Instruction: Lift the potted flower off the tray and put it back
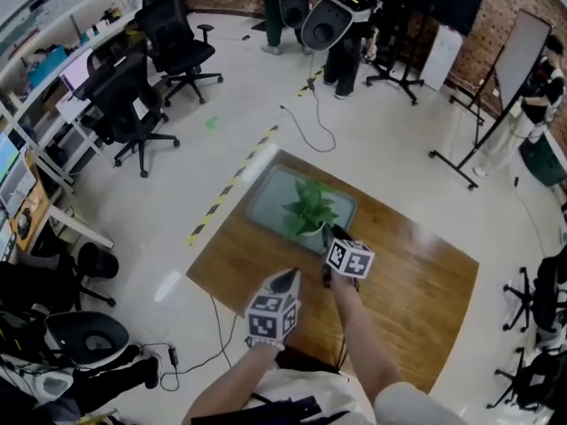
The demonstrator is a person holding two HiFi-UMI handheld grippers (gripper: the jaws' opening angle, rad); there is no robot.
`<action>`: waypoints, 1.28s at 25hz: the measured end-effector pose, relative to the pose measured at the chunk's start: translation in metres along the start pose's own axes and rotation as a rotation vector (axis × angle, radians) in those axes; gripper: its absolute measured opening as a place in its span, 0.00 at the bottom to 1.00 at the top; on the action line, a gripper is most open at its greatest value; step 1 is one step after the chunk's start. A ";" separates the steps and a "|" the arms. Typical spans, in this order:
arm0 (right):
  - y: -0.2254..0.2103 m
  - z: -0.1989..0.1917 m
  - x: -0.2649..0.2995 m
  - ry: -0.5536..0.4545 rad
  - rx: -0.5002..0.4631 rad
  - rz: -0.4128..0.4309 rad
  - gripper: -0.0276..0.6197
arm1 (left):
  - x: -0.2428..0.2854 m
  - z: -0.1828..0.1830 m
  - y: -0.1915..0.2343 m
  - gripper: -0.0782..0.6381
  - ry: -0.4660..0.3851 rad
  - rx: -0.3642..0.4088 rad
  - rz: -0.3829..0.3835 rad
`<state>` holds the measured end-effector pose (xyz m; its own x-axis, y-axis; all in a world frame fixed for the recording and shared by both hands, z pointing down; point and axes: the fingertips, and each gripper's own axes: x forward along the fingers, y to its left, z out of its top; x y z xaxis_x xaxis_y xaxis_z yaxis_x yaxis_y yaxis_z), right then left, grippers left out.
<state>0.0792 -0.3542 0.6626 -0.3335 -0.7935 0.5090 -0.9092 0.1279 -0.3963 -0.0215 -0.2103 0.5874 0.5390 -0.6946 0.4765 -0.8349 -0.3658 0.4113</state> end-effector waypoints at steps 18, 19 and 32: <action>-0.002 -0.005 0.047 0.015 0.017 0.012 0.20 | 0.013 -0.010 0.020 0.10 0.055 -0.048 0.022; -0.001 -0.006 0.048 0.018 0.013 0.012 0.20 | 0.014 -0.010 0.021 0.10 0.056 -0.050 0.025; -0.004 -0.003 0.049 0.000 -0.012 -0.010 0.11 | 0.014 -0.015 0.024 0.10 0.057 -0.072 0.043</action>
<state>0.0655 -0.3917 0.6913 -0.3249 -0.7945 0.5130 -0.9153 0.1278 -0.3819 -0.0321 -0.2196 0.6155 0.5100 -0.6717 0.5373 -0.8483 -0.2893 0.4435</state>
